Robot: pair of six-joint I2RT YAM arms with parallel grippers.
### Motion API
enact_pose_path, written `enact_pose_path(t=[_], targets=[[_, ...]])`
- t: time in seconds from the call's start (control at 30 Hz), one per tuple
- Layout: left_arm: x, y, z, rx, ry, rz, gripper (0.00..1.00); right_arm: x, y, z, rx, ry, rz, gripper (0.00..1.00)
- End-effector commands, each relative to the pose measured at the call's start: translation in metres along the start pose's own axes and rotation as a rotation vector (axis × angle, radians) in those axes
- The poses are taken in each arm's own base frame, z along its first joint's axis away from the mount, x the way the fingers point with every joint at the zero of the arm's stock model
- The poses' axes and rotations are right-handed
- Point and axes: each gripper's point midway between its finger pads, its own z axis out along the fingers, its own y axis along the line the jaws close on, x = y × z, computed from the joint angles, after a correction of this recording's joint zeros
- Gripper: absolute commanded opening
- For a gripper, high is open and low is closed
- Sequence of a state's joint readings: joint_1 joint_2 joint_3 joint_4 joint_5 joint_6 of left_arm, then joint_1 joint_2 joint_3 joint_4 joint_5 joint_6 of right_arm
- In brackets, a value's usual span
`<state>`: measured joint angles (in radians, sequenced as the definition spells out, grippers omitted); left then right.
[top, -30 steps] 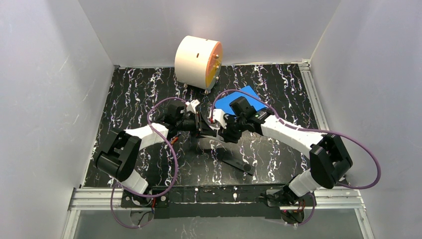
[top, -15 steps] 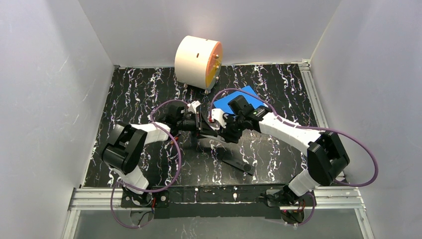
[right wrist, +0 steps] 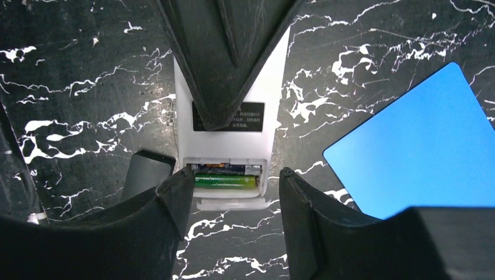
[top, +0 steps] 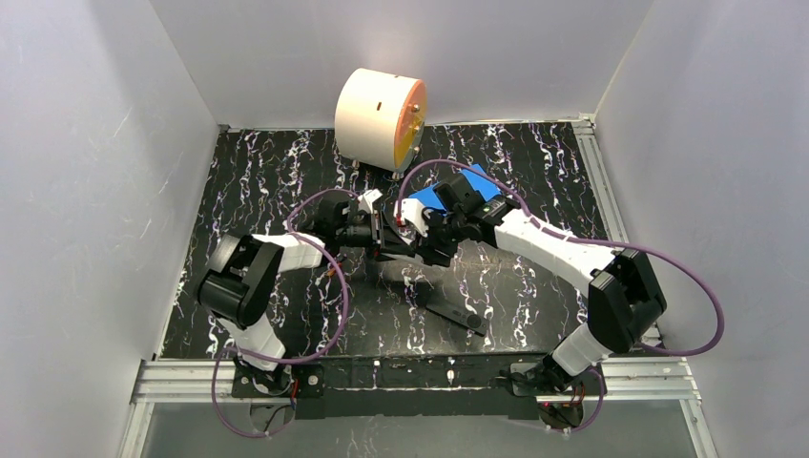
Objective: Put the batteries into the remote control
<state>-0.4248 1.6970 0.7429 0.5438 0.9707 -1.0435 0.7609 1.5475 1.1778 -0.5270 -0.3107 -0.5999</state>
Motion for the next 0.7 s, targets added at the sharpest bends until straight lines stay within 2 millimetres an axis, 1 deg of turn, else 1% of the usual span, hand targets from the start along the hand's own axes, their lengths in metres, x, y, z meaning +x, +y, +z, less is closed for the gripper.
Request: enact_pose_path(t=[0.0,0.13,0.27,0.37,0.47,0.53,0.57,0.6,0.63,0.67], targets=[[-0.004,-0.019,-0.002,0.07,0.022,0.045,0.0,-0.023,0.004,-0.002,-0.038,-0.06,-0.026,0.64],[-0.009,-0.012,-0.002,0.062,0.006,0.037,0.0,-0.024,0.003,-0.002,-0.034,-0.066,-0.028,0.64],[-0.015,0.005,-0.004,0.034,-0.019,0.012,0.0,-0.031,-0.003,-0.008,-0.002,-0.109,0.01,0.65],[-0.018,0.017,-0.005,0.011,-0.038,0.006,0.0,-0.039,-0.019,-0.019,0.064,-0.178,0.108,0.65],[-0.018,0.03,-0.003,-0.016,-0.05,0.005,0.0,-0.044,-0.051,-0.036,0.202,-0.274,0.34,0.69],[-0.019,0.041,-0.002,-0.043,-0.058,-0.003,0.0,-0.036,-0.072,-0.047,0.311,-0.282,0.56,0.69],[-0.019,0.045,-0.001,-0.056,-0.06,-0.007,0.0,-0.026,-0.078,-0.05,0.357,-0.254,0.662,0.7],[-0.018,0.049,-0.001,-0.066,-0.062,-0.007,0.0,-0.013,-0.086,-0.054,0.422,-0.213,0.748,0.7],[-0.018,0.051,0.0,-0.073,-0.061,-0.006,0.0,0.005,-0.09,-0.057,0.49,-0.155,0.821,0.7],[-0.018,0.053,0.0,-0.079,-0.058,-0.005,0.0,0.021,-0.09,-0.058,0.533,-0.106,0.861,0.7]])
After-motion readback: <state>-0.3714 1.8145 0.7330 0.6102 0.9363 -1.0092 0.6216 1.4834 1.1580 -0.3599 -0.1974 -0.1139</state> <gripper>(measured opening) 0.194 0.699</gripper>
